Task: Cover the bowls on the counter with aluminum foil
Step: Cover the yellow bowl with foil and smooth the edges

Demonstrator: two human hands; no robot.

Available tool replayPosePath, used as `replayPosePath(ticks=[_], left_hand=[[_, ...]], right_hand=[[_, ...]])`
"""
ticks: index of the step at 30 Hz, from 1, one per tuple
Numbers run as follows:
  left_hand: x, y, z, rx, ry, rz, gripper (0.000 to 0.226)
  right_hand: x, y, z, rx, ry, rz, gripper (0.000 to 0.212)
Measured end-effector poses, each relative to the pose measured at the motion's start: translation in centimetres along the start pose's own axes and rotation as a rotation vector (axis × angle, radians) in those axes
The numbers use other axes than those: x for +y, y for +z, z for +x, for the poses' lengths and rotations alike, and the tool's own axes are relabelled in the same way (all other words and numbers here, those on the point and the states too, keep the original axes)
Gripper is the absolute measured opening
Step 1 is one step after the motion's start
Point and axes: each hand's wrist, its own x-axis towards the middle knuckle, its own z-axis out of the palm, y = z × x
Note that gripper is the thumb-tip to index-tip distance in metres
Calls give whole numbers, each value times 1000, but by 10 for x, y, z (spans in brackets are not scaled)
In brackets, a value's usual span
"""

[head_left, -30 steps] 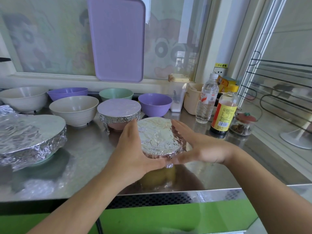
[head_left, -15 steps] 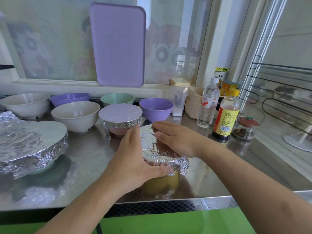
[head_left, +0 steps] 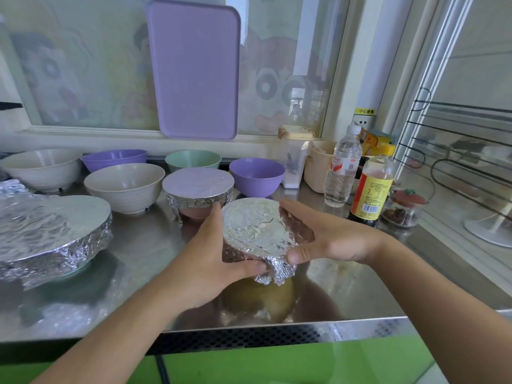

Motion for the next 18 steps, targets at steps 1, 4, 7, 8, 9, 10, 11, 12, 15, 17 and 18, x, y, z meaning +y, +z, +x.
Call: replayPosePath(ticks=[1, 4, 7, 8, 9, 10, 11, 12, 15, 17, 18], left_hand=[[1, -1, 0, 0, -3, -13, 110], [6, -2, -1, 15, -5, -11, 89], [8, -3, -3, 24, 10, -3, 88], [8, -3, -3, 16, 9, 1, 89], [7, -4, -4, 4, 4, 3, 90], [5, -5, -4, -13, -2, 4, 92], [3, -6, -4, -39, -17, 3, 96], [2, -8, -3, -69, -38, -6, 105], [5, -9, -1, -138, -116, -68, 142], [9, -2, 0, -108, -124, -83, 153], [9, 4, -1, -69, -125, -89, 154]], right_hand=[[3, 0, -1, 4, -6, 28, 91], [7, 5, 2, 54, -15, -46, 99], [3, 11, 5, 101, -19, -138, 100], [3, 13, 6, 112, -31, -171, 101], [3, 15, 6, 120, -40, -209, 100], [3, 16, 6, 127, -53, -234, 100], [2, 17, 6, 130, -62, -255, 100], [2, 18, 6, 134, -71, -267, 100], [0, 18, 5, 142, -71, -305, 101], [-3, 19, 4, 148, -64, -339, 104], [-3, 20, 5, 158, -60, -357, 107]])
